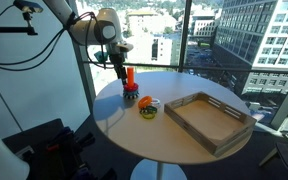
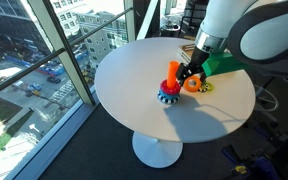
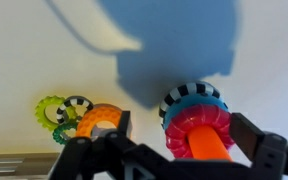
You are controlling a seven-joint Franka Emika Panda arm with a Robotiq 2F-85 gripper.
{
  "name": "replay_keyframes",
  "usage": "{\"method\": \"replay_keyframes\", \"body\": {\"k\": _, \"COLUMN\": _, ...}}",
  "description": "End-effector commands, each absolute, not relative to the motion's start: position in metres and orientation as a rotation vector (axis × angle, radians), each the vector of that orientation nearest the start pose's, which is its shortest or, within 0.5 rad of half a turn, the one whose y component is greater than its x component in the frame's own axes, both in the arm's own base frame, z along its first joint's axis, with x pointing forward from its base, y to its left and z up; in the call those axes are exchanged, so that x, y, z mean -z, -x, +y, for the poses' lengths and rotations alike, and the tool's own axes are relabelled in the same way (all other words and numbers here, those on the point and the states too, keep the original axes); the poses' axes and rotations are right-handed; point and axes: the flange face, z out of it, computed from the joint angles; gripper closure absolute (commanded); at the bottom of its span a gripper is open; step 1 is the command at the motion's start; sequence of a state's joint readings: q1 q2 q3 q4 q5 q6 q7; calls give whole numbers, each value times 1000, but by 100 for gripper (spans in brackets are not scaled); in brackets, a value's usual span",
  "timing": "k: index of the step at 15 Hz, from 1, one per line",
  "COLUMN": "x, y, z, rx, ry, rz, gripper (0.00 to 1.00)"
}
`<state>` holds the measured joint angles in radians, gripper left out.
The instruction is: Pick up the red ring from the ring holder and put it on the table
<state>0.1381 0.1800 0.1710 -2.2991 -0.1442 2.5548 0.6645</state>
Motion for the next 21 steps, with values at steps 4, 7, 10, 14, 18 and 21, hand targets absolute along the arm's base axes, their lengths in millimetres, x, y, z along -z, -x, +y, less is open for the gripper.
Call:
{"method": "replay_keyframes", "body": {"k": 4, "x": -257, "y": -537, "z": 183, "rx": 135, "ry": 3129, "rz": 355, "gripper": 0}}
{"method": "replay_keyframes", "body": {"k": 7, "x": -246, "y": -547, "z": 186, "rx": 127, "ry": 3133, "rz": 365, "gripper": 0}}
{"method": "replay_keyframes", "body": {"k": 10, "x": -235, "y": -555, "z": 188, "rx": 109, "ry": 3132, "rz": 367, "gripper": 0}}
{"method": "replay_keyframes", "body": {"k": 14, "x": -223, "y": -563, "z": 192, "rx": 93, "ry": 3128, "rz": 364, "gripper": 0}}
{"method": "replay_keyframes", "body": {"k": 18, "x": -221, "y": -567, "z": 197, "rx": 88, "ry": 3113, "rz": 366, "gripper": 0}}
{"method": "replay_keyframes", "body": {"k": 21, "x": -221, "y": -568, "z": 199, "rx": 83, "ry": 3101, "rz": 374, "gripper": 0}}
